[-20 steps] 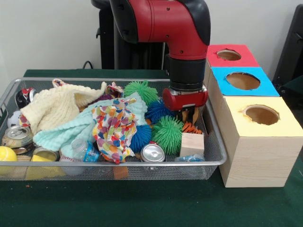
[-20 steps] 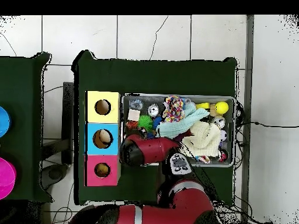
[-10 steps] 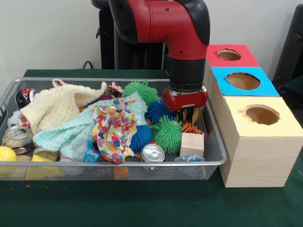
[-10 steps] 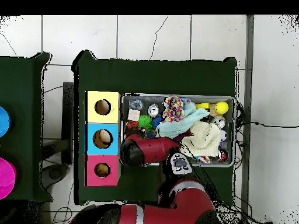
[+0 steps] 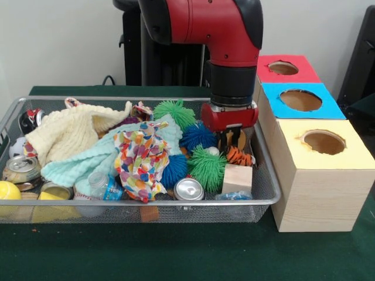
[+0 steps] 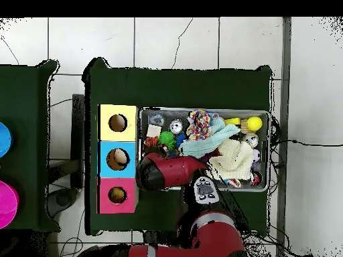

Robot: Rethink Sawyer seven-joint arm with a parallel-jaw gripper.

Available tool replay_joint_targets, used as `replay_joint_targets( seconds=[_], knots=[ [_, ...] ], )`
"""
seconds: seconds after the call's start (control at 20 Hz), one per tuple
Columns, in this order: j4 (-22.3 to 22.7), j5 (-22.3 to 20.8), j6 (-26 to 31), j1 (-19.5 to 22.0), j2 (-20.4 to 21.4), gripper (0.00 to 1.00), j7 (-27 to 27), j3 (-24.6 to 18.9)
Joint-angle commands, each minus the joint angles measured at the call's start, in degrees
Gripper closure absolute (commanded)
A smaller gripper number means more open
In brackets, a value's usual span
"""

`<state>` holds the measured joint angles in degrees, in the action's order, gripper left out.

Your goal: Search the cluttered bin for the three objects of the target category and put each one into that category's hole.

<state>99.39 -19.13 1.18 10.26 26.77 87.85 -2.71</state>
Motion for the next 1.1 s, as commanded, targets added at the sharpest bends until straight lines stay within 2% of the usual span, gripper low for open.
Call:
replay_joint_targets(
  seconds=[0.05,0.5,0.75,1.1],
  knots=[
    [-3.1,1.3,5.9,-0.2,4.4,1.00,6.4,0.3],
    [-0.9,-1.3,11.5,4.7,7.9,1.00,1.3,-3.7],
    [1.5,-1.0,17.3,6.1,12.1,1.00,-0.9,-4.9],
    [7.2,1.0,22.8,5.5,19.2,1.00,1.1,-4.9]
  ],
)
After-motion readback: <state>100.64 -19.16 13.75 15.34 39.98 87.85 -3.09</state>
